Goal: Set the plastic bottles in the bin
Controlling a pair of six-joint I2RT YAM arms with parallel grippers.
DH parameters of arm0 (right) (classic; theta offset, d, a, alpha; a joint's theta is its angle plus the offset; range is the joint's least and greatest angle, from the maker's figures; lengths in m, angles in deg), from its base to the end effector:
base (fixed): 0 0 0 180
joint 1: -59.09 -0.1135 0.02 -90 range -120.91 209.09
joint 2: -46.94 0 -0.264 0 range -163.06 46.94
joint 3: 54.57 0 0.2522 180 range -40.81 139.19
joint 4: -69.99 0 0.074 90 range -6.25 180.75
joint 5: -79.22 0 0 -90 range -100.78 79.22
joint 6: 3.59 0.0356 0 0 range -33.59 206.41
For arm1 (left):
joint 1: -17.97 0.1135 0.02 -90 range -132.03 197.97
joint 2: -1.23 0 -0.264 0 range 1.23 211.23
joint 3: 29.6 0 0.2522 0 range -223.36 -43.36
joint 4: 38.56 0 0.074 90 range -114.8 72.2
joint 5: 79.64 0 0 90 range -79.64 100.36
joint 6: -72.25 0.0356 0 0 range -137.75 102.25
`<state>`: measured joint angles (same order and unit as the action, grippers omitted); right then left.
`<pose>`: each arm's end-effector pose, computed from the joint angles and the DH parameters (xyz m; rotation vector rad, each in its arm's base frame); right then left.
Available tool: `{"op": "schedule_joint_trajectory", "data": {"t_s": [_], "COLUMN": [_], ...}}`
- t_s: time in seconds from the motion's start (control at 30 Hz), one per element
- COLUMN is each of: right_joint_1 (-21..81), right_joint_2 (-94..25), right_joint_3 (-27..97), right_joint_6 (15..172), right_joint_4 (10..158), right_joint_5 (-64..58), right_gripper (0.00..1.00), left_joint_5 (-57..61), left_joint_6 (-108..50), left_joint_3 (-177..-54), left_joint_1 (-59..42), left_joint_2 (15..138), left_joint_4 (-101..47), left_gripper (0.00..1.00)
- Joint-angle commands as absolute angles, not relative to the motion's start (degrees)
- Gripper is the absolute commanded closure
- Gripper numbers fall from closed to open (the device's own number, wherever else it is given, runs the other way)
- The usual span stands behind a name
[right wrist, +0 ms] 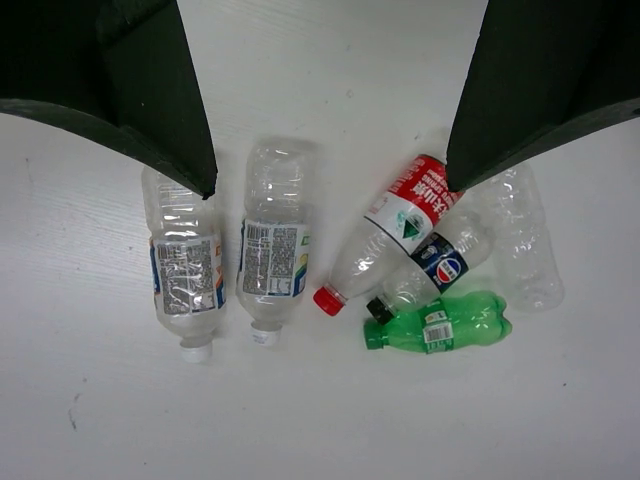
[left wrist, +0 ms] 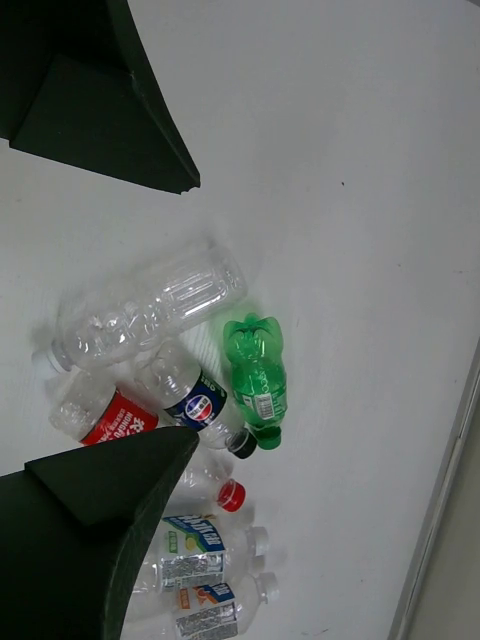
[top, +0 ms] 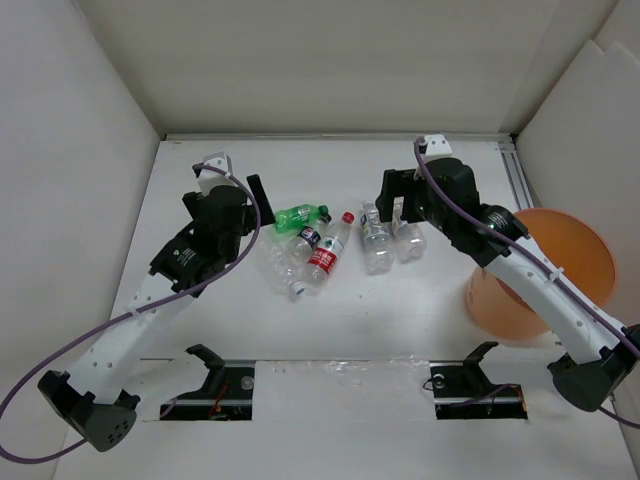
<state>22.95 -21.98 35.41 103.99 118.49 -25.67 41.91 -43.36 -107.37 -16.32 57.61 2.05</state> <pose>0.2126 0.1440 0.4005 -0.1692 2.0406 0.3223 0.1817 -0.1013 0.3910 -0.2269 1.8460 -0.2004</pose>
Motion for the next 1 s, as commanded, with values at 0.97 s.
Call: {"op": "schedule_joint_trajectory", "data": {"t_s": [0.97], "right_joint_1": [26.66], "right_joint_2": [-39.98], "right_joint_3": [25.11], "right_joint_6": [109.79], "right_joint_4": [105.29], "right_joint_5": [-19.65], "right_gripper": [0.0], "left_joint_5": [42.17], "left_joint_6": [-42.72], "left_joint_3": [-106.21], "left_joint_1": [-16.14], "left_joint_2": [57.13], "left_joint_4": [1.66], "left_gripper": [0.0]}}
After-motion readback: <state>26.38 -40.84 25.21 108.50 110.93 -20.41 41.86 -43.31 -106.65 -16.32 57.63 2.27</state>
